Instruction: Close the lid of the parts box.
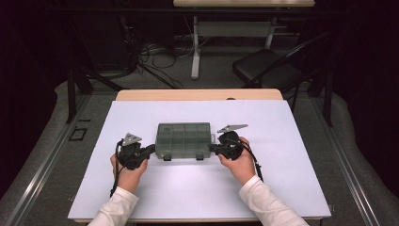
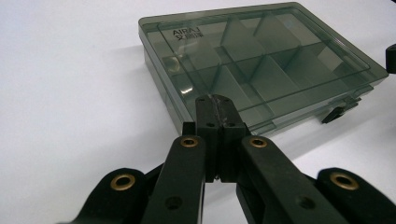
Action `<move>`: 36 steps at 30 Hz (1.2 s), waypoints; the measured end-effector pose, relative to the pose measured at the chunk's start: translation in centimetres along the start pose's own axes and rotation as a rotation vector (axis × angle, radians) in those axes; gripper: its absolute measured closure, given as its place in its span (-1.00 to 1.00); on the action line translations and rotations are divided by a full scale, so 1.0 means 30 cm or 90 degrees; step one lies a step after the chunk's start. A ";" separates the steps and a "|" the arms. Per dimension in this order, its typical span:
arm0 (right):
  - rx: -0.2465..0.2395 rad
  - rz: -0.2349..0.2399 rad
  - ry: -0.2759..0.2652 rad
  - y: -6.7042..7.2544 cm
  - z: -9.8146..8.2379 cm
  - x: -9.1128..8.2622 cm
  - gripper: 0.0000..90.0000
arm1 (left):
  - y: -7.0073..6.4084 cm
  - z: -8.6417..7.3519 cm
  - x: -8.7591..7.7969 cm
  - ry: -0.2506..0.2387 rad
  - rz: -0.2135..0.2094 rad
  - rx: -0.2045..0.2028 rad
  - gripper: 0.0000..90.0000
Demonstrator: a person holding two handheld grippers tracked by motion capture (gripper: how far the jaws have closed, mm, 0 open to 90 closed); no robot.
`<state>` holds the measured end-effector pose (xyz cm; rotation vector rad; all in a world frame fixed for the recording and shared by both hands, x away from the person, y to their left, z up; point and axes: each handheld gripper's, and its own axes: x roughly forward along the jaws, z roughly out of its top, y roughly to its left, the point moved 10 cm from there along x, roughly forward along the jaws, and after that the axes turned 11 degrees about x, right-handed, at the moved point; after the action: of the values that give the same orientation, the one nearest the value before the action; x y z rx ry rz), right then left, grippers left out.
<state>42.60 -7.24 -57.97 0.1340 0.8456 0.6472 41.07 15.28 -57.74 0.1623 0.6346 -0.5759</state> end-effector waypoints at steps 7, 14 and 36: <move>-0.003 -0.003 0.004 -0.001 -0.003 0.003 1.00 | -0.002 0.004 0.014 -0.001 0.003 0.005 1.00; -0.003 -0.007 0.009 -0.004 -0.011 0.004 1.00 | 0.000 0.004 0.027 0.001 0.003 0.008 1.00; -0.002 -0.011 0.009 -0.009 -0.013 0.006 1.00 | -0.003 -0.015 0.043 0.022 0.004 0.018 0.99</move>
<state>42.53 -7.39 -58.43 0.1199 0.8582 0.6337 41.64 14.76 -58.86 0.2015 0.6586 -0.5773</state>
